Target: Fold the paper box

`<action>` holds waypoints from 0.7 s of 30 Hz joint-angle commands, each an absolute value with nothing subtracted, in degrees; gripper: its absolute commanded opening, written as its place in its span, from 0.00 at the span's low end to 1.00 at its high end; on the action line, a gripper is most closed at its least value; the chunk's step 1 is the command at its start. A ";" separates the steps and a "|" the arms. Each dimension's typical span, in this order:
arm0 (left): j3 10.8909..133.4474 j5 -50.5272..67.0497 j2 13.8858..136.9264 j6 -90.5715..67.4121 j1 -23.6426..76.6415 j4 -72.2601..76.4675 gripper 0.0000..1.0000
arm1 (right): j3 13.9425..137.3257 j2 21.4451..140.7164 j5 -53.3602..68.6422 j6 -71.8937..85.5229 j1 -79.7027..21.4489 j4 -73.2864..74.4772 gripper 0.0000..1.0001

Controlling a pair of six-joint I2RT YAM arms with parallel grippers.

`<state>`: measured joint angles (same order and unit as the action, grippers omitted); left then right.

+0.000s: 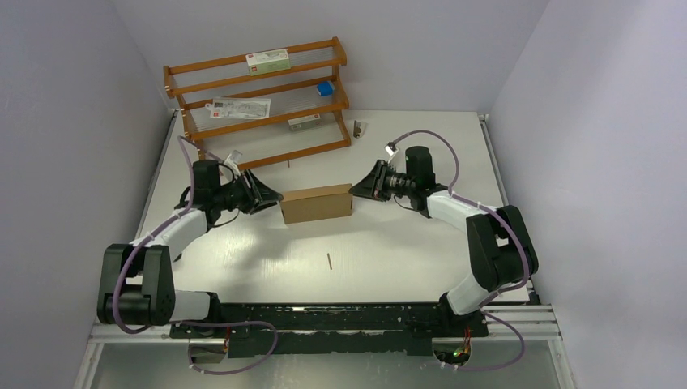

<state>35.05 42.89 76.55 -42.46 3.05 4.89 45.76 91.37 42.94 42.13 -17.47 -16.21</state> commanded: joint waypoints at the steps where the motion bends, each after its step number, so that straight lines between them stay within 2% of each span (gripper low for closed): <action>1: 37.28 34.43 78.61 -34.61 2.95 -7.18 0.48 | 49.00 90.68 38.67 36.19 -17.72 -4.15 0.29; 12: 54.80 26.33 74.47 -20.81 2.91 -24.06 0.61 | 64.00 88.04 32.42 15.79 -20.47 14.42 0.69; 21: 62.52 15.36 69.92 -10.75 2.90 -33.93 0.71 | 76.67 91.54 25.54 -7.46 -30.92 27.06 0.81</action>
<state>59.35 22.59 72.49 -17.02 3.16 -26.98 72.25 90.15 28.80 7.01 -26.94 19.49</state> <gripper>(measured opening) 0.687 0.799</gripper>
